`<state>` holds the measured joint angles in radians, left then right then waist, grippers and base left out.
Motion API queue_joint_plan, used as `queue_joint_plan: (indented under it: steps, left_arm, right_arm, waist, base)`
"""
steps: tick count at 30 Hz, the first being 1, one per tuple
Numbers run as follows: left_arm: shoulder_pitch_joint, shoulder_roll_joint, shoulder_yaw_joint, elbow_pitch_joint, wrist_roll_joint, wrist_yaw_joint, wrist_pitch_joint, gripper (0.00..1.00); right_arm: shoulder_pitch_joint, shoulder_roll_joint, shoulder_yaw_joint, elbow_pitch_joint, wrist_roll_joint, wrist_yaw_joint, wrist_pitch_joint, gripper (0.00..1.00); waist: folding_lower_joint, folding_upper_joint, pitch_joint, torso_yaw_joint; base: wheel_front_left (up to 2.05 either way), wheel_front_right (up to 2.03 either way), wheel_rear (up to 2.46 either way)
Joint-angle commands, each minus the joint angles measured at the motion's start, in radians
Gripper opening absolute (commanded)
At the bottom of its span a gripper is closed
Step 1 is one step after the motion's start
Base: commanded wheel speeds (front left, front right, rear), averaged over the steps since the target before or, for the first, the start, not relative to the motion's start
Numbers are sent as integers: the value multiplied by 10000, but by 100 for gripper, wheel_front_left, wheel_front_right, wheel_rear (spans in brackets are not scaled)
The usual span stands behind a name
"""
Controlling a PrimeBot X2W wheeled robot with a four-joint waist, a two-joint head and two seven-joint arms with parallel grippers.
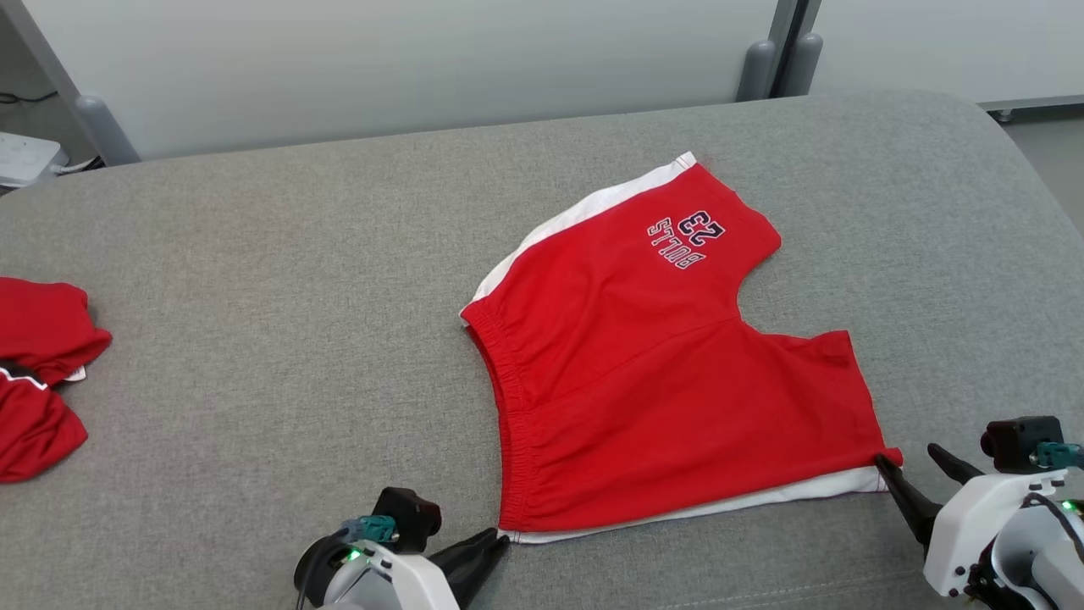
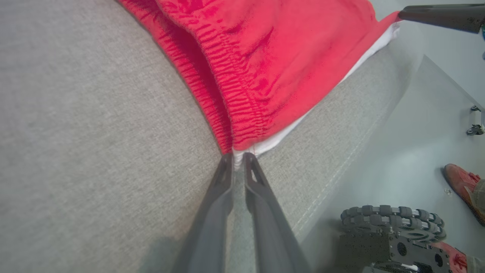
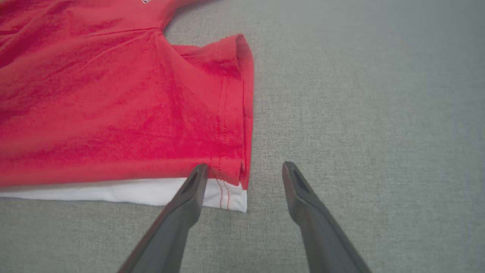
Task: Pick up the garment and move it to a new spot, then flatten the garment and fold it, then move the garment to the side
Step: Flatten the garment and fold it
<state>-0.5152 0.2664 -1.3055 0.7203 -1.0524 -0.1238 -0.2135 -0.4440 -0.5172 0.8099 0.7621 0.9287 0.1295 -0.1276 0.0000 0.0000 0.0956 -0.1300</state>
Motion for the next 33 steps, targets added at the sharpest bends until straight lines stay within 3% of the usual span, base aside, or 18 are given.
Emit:
queue_joint_plan:
  steps: [1,8,17,19,24,29,33]
  left_arm:
    - [-3,173,299,94,-186,-69,-222,100]
    - [491,174,1094,414,-424,-41,-470,100]
    - [2270,212,5870,-1899,1657,1215,-480,100]
    - [2531,149,6412,-2241,2012,1342,-480,100]
    - [3812,-567,9073,-3875,3575,1863,-481,100]
    - [4766,-1695,11584,-5048,4615,1862,-481,100]
    - [5132,-2104,13004,-5928,5373,1783,-482,100]
  right_arm:
    - [144,-156,-64,7,-248,12,-242,100]
    - [-22,353,-623,183,-1214,12,-836,100]
    - [368,1341,-1686,100,-2351,12,-1310,100]
    - [430,1450,-1792,83,-2482,12,-1321,100]
    - [715,1928,-2597,-394,-3162,12,-1337,100]
    - [1041,2412,-3568,-901,-3960,12,-1339,100]
    - [1465,2901,-4408,-1431,-4485,12,-1340,100]
  waist:
    - [0,0,-128,-32]
    - [0,0,-619,18]
    - [0,0,-1053,446]
    - [0,0,-1100,486]
    - [0,0,-1293,597]
    - [0,0,-1395,592]
    - [0,0,-1495,562]
  base:
    - [0,0,0]
    - [0,0,0]
    - [0,0,0]
    - [0,0,0]
    - [0,0,0]
    - [0,0,0]
    - [0,0,0]
